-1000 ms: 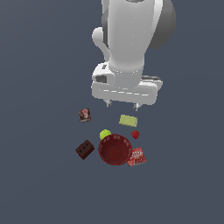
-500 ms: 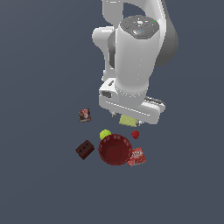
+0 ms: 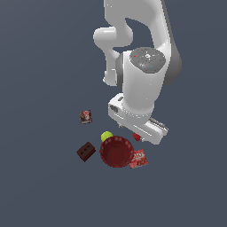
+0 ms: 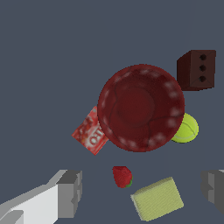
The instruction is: Pick up a designated object from a clutter of objects.
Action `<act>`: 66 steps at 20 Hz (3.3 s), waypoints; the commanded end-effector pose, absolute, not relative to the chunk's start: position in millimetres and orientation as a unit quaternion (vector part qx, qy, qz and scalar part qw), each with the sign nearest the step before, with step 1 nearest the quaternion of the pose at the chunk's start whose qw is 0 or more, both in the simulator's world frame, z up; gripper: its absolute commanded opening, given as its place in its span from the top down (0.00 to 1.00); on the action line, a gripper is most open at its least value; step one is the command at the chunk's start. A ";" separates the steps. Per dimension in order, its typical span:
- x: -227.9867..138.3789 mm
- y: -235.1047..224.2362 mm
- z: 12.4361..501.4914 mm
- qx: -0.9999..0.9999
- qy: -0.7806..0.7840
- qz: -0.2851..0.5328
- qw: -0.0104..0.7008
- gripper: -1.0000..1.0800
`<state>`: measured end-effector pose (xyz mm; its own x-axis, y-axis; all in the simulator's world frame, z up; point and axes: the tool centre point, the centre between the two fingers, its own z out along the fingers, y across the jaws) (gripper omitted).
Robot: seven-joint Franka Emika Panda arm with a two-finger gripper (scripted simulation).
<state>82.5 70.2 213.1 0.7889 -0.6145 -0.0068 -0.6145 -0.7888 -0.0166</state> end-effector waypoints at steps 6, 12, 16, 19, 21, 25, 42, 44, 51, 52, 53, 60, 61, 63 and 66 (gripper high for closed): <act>97.4 82.8 176.8 -0.912 0.409 0.002 0.008 0.04; 107.0 92.9 146.4 -0.881 0.473 0.002 0.006 0.04; 112.3 99.5 125.6 -0.857 0.515 0.002 0.005 0.04; 115.6 104.2 110.1 -0.839 0.544 0.002 0.003 0.04; 117.3 107.0 100.8 -0.828 0.561 0.002 0.003 0.04; 119.7 111.5 85.4 -0.808 0.589 0.001 0.002 0.04; 122.4 117.2 61.3 -0.783 0.622 -0.001 0.001 0.04; 122.1 117.2 53.8 -0.783 0.622 0.000 0.001 0.04; 120.8 117.0 19.9 -0.782 0.623 0.000 0.000 0.04; 120.9 117.2 17.6 -0.782 0.623 0.000 0.000 0.04; 121.2 116.9 15.9 -0.782 0.623 0.000 0.000 0.04; 122.1 117.0 15.3 -0.782 0.623 0.000 0.000 1.00; 122.1 117.0 15.3 -0.782 0.623 0.000 0.000 1.00; 122.1 117.0 15.3 -0.782 0.623 0.000 0.000 1.00; 122.1 117.0 15.3 -0.782 0.623 0.000 0.000 1.00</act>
<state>122.1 117.0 15.5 0.2232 -0.9748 -0.0001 -0.9748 -0.2232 0.0002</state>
